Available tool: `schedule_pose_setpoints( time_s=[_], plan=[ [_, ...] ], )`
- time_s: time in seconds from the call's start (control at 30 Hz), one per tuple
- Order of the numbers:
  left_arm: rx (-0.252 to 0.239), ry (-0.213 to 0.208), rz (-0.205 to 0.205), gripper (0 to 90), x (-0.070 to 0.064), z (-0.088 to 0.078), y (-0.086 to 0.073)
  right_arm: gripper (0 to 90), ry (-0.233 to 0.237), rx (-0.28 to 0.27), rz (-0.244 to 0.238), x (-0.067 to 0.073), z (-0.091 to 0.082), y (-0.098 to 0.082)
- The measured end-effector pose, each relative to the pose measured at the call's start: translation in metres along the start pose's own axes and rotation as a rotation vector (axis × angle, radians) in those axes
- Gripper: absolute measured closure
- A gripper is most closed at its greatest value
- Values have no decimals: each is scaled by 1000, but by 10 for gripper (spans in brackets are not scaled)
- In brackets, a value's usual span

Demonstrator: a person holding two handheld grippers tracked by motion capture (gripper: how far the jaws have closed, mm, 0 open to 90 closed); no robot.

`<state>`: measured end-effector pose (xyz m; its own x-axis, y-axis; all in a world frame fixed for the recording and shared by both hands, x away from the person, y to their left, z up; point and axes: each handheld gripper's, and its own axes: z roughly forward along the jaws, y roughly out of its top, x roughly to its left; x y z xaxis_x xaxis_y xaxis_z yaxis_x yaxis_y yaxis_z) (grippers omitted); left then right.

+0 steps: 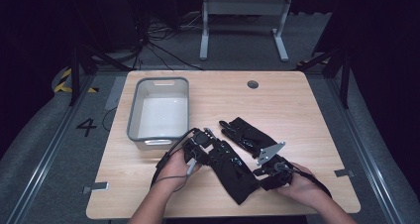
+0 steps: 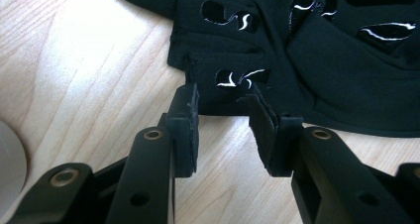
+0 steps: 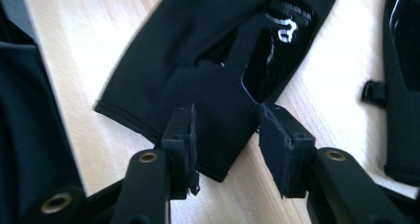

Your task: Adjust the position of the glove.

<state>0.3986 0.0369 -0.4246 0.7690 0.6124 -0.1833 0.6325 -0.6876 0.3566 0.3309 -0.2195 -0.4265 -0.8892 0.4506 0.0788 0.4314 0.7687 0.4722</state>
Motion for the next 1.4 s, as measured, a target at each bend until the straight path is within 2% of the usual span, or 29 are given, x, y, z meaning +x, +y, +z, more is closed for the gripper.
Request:
schedule_pose_setpoints(
  time_s=[0.1,0.17,0.2,0.37,0.6,0.7,0.8,0.83,0.87,0.9,0.93,1.0,1.03,1.07,1.13,1.2,1.23,1.27,1.3,1.33,1.4],
  plan=[
    [-4,-3,-2,630,0,0,0,563,-11,23,-12,0,5,-1],
    [-1,-4,-4,624,0,0,0,556,-16,36,-8,0,7,-1],
    [3,-1,0,614,0,1,-1,549,-21,58,2,0,12,-1],
    [4,16,5,617,0,1,-1,593,-38,64,-13,-1,11,-1],
    [2,10,1,626,-2,7,2,630,-49,67,-22,1,12,0],
    [26,21,9,635,-3,13,4,634,-46,66,-20,1,12,0],
    [33,34,12,721,-5,14,5,663,-46,69,-24,2,12,0],
    [36,42,22,721,-5,13,5,663,-46,69,-24,2,12,0],
    [40,48,42,806,-6,12,5,694,-42,73,-27,2,12,0],
    [40,48,42,828,-6,12,5,694,-42,73,-27,2,12,0],
    [32,56,58,841,-9,10,5,739,-31,72,-32,2,12,0],
    [30,58,63,849,-10,9,5,758,-26,71,-31,2,12,0],
    [24,63,80,851,-13,4,6,804,-20,69,-28,3,12,0],
    [24,63,80,852,-13,4,6,829,-27,71,-30,4,11,1],
    [8,57,86,852,-16,-4,5,855,-38,75,-28,4,10,2],
    [0,54,88,852,-18,-9,4,859,-29,77,-27,4,8,3],
    [-7,44,90,851,-20,-14,4,863,-66,70,-50,4,1,5],
    [-7,44,90,850,-20,-14,4,863,-66,70,-50,4,1,5],
    [-24,42,88,850,-21,-18,4,864,-85,68,-58,4,-3,5],
    [-35,39,83,851,-23,-22,5,865,-101,41,-43,1,-13,5],
    [-51,39,98,851,-30,-28,4,865,-110,30,-41,0,-16,5]
  ],
)
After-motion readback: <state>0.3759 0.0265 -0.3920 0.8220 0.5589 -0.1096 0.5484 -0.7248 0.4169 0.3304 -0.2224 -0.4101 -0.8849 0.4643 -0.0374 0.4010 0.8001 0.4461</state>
